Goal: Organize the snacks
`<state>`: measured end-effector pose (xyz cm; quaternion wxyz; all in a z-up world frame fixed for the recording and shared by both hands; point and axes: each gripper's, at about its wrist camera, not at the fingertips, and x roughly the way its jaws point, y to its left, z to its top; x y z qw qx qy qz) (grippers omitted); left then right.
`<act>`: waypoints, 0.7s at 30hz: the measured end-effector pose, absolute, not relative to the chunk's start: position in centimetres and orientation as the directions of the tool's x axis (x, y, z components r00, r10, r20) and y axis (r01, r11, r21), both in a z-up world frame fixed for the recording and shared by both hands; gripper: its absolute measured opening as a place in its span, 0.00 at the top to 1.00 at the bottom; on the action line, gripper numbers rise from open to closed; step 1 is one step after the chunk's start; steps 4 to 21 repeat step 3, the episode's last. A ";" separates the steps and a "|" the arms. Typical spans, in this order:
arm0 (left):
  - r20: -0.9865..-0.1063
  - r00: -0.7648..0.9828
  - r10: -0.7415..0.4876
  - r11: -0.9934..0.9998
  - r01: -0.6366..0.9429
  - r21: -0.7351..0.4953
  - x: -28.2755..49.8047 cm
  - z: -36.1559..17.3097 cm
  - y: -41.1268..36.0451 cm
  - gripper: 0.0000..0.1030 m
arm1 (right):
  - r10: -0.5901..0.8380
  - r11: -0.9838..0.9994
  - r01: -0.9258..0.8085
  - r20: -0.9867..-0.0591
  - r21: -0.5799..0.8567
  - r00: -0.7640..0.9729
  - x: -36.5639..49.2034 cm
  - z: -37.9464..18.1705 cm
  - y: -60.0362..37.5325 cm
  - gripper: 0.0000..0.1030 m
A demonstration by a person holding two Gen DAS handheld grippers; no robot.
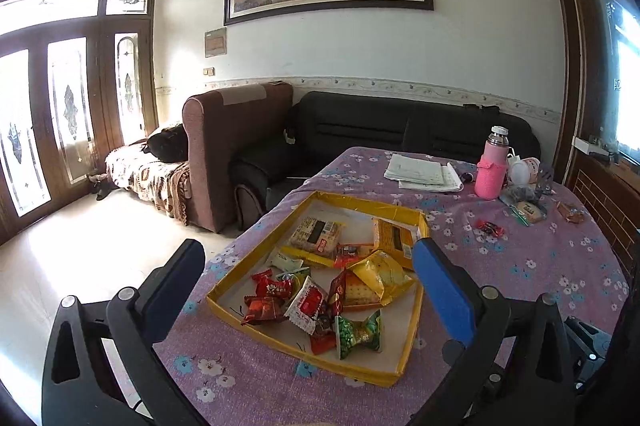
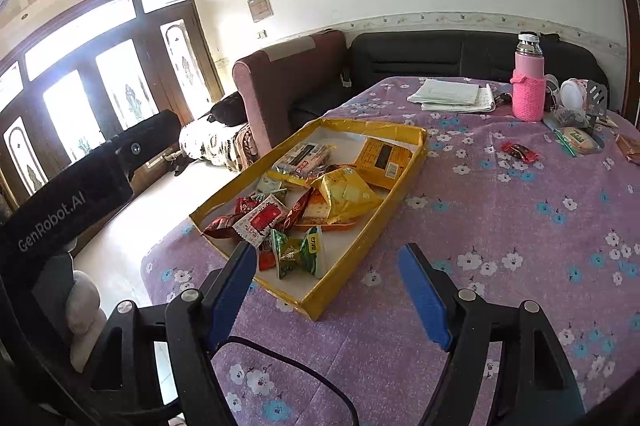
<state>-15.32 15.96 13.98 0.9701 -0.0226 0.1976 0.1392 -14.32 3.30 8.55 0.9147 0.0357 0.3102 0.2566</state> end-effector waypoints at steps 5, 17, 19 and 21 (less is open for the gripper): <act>-0.391 0.874 0.288 0.954 -0.295 0.043 -15.0 14.0 15.5 0.00 | 0.486 0.869 -0.445 -0.546 0.217 0.682 -14.4 8.5 3.1 0.25; -0.391 0.874 0.288 0.954 -0.295 0.043 -15.0 14.0 15.5 0.00 | 0.486 0.869 -0.445 -0.546 0.217 0.682 -14.4 8.5 3.1 0.25; -0.391 0.874 0.288 0.954 -0.295 0.043 -15.0 14.0 15.5 0.00 | 0.486 0.869 -0.445 -0.546 0.217 0.682 -14.4 8.5 3.1 0.25; -0.391 0.874 0.288 0.954 -0.295 0.043 -15.0 14.0 15.5 0.00 | 0.486 0.869 -0.445 -0.546 0.217 0.682 -14.4 8.5 3.1 0.25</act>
